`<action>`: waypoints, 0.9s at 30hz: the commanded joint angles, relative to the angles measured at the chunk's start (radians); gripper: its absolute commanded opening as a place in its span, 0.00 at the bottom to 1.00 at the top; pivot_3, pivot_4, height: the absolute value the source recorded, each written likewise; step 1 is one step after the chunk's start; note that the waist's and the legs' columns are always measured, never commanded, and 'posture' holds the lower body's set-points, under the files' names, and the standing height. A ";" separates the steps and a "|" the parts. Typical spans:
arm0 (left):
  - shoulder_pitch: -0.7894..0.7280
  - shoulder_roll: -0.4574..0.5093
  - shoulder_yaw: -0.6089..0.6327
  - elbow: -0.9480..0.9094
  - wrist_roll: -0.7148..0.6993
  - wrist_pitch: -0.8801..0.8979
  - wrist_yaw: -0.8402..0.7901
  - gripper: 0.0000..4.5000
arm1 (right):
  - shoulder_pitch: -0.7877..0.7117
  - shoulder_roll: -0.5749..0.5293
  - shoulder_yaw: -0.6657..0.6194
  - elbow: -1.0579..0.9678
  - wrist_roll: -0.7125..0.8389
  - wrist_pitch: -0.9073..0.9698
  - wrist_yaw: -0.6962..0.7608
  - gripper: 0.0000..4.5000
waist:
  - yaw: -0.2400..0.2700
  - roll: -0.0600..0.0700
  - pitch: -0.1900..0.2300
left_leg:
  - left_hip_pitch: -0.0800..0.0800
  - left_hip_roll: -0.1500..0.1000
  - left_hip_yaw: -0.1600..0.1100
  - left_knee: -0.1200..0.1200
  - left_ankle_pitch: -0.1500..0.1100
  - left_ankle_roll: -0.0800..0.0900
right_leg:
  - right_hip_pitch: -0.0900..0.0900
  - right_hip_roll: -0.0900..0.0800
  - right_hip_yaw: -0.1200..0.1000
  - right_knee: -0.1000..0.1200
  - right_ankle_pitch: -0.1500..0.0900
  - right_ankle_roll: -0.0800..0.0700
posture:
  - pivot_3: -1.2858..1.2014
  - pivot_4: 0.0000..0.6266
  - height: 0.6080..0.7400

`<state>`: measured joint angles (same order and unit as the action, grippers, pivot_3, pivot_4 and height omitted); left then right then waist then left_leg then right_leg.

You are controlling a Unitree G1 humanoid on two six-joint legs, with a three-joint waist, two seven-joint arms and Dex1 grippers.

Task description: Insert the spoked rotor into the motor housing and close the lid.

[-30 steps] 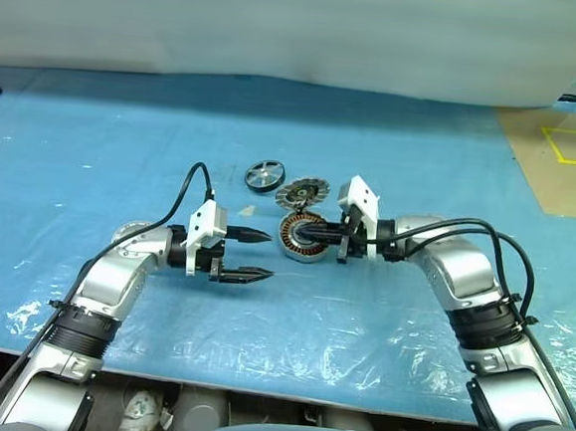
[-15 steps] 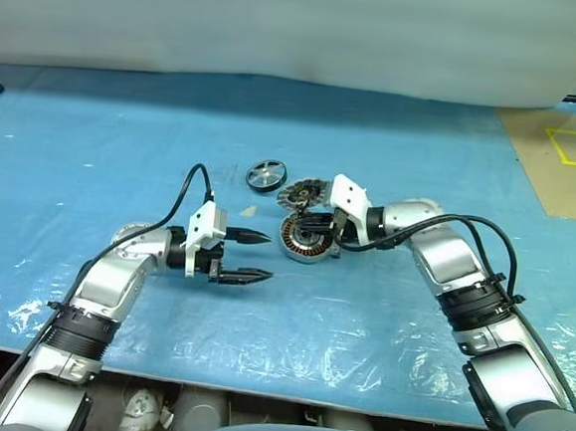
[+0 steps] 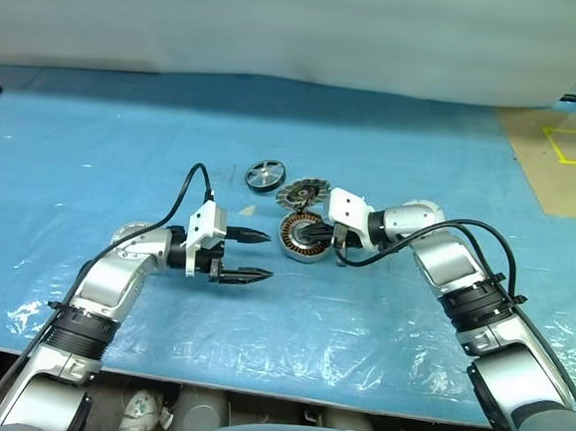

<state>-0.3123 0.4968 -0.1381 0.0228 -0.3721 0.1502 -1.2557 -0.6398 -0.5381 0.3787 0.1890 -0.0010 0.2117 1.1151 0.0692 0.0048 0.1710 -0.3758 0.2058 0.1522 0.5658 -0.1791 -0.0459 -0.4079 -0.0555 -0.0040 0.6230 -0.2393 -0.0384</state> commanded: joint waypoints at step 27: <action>-0.029 -0.005 -0.006 0.000 -0.001 -0.020 -0.006 0.74 | 0.026 0.013 -0.074 -0.092 0.090 0.144 0.065 0.01 | 0.001 0.000 0.000 | 0.001 0.000 0.000 0.000 0.000 0.000 | 0.001 0.000 0.000 0.000 0.000 0.000 | 0.52 0.24 1.00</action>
<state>-0.3326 0.4877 -0.1504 0.0351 -0.3710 0.1489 -1.2605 -0.6321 -0.5309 0.3301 0.1451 0.0454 0.3199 1.1798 0.0700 0.0048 0.1710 -0.3752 0.2062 0.1522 0.5657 -0.1792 -0.0454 -0.4073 -0.0554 -0.0041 0.6231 -0.2394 -0.0387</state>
